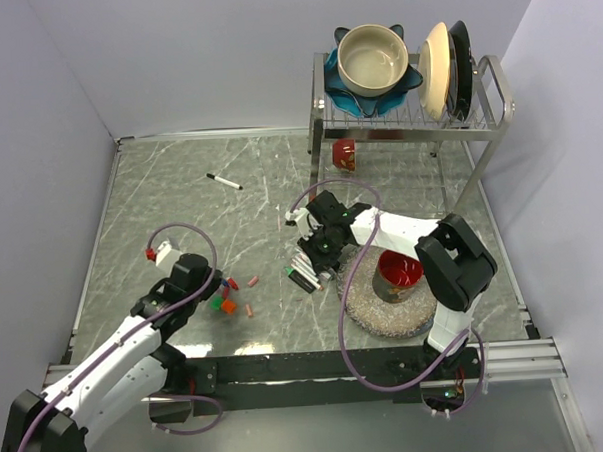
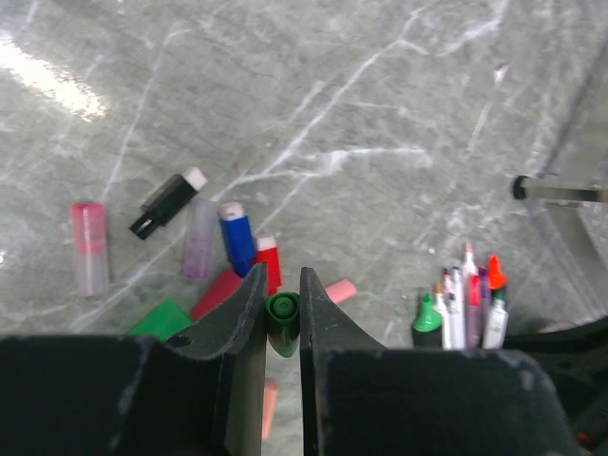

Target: Open the pen caps

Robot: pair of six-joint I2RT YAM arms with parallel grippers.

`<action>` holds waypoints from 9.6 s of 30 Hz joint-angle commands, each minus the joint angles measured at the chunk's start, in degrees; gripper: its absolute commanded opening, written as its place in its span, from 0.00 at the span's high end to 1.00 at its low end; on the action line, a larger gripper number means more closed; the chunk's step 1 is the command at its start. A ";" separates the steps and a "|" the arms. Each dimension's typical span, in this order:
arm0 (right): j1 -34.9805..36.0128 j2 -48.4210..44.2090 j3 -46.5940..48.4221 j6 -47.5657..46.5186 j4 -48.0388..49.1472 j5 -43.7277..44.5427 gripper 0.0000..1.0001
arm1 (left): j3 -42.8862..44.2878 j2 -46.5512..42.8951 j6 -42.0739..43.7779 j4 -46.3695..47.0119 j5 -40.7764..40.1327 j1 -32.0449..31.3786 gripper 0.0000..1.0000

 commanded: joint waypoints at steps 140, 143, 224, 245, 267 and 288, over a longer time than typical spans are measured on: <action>9.53 -15.00 8.85 28.62 23.40 -22.20 0.51 | -16.93 -18.59 7.76 49.13 32.81 -0.63 0.99; 12.17 -13.58 9.12 30.12 23.04 -15.52 0.50 | -16.49 -18.94 7.68 48.69 33.42 -0.72 0.99; 1.36 -21.58 -7.32 13.51 26.73 -37.83 1.00 | -2.17 -5.95 9.26 49.65 25.34 -12.22 0.31; -1.10 -22.37 -8.81 15.80 28.31 -38.35 1.00 | 2.06 -0.22 8.91 44.47 4.07 -24.01 0.51; -1.36 -21.49 -8.63 15.18 28.14 -37.22 1.00 | 11.63 9.78 8.91 35.25 -1.03 -26.82 0.60; -1.19 -19.91 -8.20 12.55 25.77 -35.98 0.55 | 13.74 6.37 4.34 27.69 -11.75 -28.58 0.99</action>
